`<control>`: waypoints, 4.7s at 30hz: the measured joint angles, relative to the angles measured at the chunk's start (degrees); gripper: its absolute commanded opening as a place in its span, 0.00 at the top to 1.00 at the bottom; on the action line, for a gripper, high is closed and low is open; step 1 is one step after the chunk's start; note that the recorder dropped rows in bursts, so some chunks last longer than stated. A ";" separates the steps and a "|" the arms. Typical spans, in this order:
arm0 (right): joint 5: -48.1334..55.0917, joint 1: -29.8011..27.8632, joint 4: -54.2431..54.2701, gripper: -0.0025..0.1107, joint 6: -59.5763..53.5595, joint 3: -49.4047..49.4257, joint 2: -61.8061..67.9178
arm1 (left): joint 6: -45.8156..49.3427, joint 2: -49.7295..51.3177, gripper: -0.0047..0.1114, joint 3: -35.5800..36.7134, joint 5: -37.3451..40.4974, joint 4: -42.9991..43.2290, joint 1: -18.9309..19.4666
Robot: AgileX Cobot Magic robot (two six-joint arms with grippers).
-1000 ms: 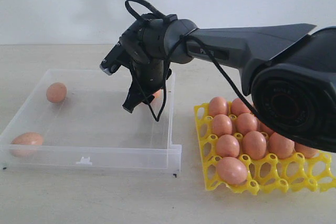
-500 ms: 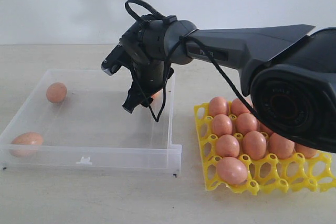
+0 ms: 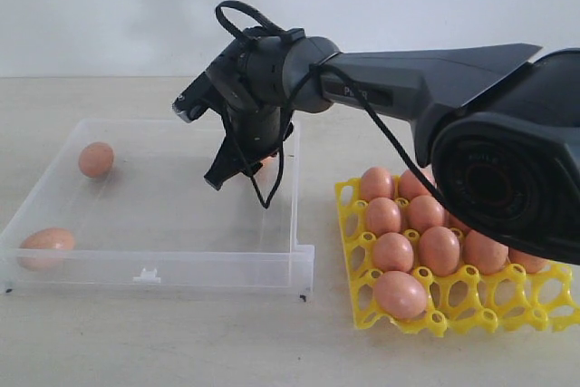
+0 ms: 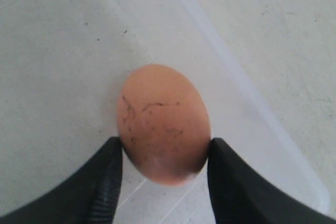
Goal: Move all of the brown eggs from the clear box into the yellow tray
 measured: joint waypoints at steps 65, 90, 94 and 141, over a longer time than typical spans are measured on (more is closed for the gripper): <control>13.90 1.78 32.72 0.57 -28.59 -26.99 13.10 | 4.63 0.00 1.00 0.00 0.47 6.70 0.00; -5.29 4.54 23.71 0.29 -39.73 -26.99 12.74 | 4.63 0.00 1.00 0.00 0.47 6.70 0.00; -6.40 4.54 21.85 0.29 -38.21 -26.86 13.83 | 4.63 0.00 1.00 0.00 0.47 6.70 0.00; -14.44 4.54 22.86 0.33 11.12 -27.38 18.67 | 4.63 0.00 1.00 0.00 0.47 6.70 0.00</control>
